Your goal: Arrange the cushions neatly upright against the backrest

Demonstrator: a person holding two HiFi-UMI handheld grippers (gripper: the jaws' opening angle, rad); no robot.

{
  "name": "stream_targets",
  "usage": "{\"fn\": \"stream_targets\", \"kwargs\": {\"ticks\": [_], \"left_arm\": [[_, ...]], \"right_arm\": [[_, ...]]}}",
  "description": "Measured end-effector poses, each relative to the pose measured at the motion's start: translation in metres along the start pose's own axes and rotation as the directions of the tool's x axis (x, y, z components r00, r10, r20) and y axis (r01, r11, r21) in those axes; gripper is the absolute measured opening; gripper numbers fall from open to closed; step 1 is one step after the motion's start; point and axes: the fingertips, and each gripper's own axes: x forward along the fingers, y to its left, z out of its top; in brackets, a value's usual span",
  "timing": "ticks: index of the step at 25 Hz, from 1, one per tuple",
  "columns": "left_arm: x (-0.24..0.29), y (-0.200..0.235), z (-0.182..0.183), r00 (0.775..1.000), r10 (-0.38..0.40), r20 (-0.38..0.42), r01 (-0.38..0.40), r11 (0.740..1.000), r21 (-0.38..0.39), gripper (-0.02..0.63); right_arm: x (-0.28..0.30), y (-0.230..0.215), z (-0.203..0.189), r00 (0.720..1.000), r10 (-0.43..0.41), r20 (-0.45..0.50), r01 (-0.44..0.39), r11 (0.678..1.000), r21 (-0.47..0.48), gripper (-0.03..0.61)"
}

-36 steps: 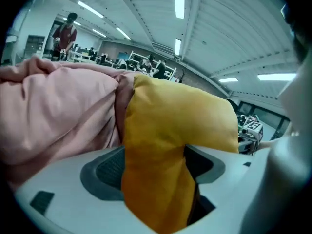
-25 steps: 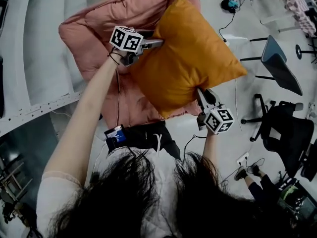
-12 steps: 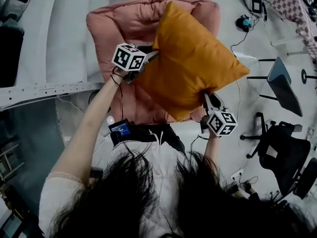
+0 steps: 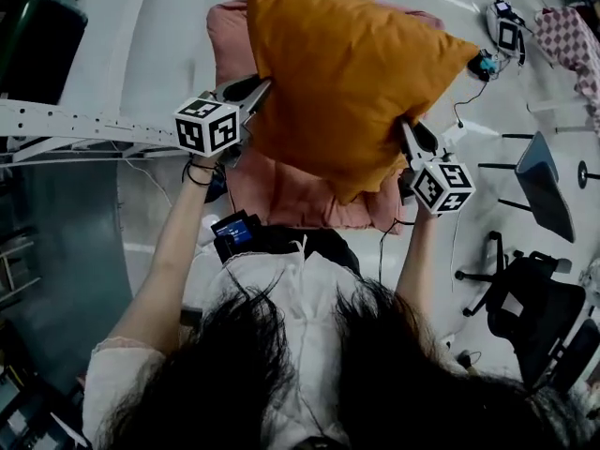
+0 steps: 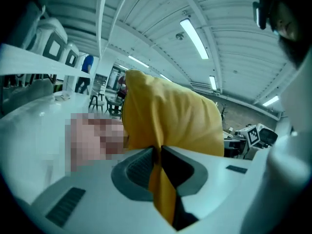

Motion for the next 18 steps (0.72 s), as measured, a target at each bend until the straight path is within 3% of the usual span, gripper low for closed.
{"fn": "stream_targets", "kwargs": {"ticks": [7, 14, 18], "left_arm": [[-0.032, 0.015, 0.045, 0.990, 0.101, 0.100, -0.110, 0.991, 0.079, 0.055], [-0.064, 0.017, 0.099, 0.963, 0.154, 0.221, -0.181, 0.977, 0.108, 0.044], [-0.062, 0.028, 0.114, 0.952, 0.196, 0.234, -0.232, 0.963, 0.135, 0.040]], "right_arm": [[0.058, 0.004, 0.048, 0.997, 0.072, 0.040, -0.068, 0.993, -0.096, 0.057], [0.085, 0.023, 0.107, 0.980, 0.161, 0.117, -0.143, 0.978, -0.149, 0.054], [0.103, 0.023, 0.133, 0.973, 0.181, 0.144, -0.148, 0.966, -0.210, 0.054]]}}
